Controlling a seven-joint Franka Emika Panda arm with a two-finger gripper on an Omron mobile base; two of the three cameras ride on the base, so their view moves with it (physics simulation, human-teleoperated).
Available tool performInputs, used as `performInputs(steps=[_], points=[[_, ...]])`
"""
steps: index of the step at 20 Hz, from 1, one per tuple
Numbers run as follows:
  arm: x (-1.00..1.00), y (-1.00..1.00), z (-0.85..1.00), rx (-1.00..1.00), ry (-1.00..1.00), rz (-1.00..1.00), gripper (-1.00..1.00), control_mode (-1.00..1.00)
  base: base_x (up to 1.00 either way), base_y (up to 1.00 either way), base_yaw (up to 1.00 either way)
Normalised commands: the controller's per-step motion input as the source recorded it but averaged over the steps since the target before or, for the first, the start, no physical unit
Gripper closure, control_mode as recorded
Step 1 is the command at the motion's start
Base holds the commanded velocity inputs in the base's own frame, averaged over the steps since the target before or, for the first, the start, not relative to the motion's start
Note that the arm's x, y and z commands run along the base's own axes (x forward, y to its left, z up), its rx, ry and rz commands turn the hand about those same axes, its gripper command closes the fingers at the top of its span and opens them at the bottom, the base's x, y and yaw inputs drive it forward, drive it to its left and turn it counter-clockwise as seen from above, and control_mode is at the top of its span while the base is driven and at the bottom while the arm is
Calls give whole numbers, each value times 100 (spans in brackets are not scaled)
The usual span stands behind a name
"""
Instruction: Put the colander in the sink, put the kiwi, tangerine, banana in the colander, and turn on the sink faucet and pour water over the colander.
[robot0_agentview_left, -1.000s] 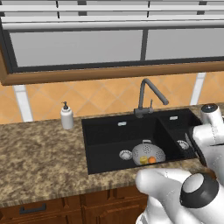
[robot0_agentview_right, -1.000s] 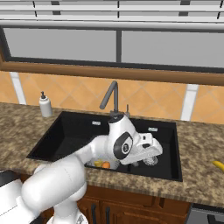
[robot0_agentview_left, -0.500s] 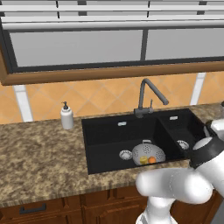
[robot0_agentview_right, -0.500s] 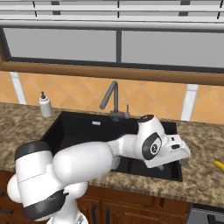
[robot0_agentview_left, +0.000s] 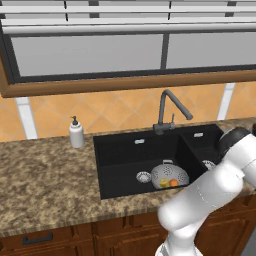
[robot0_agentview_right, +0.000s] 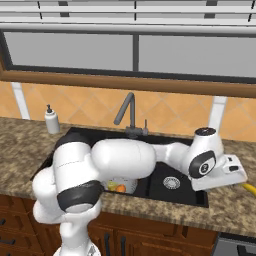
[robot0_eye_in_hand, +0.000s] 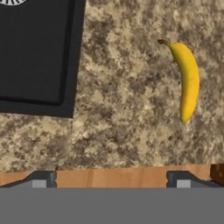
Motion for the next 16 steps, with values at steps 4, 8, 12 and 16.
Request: performInputs(steps=[4, 8, 12, 16], points=[[14, -63, 10, 18, -1, 0, -100, -100, 0, 0, 0], [28, -59, 11, 13, 7, 0, -100, -100, 0, 0, 0], [16, -37, -1, 14, 2, 0, -100, -100, 0, 0, 0], [11, -17, -15, 8, -3, 0, -100, -100, 0, 0, 0]])
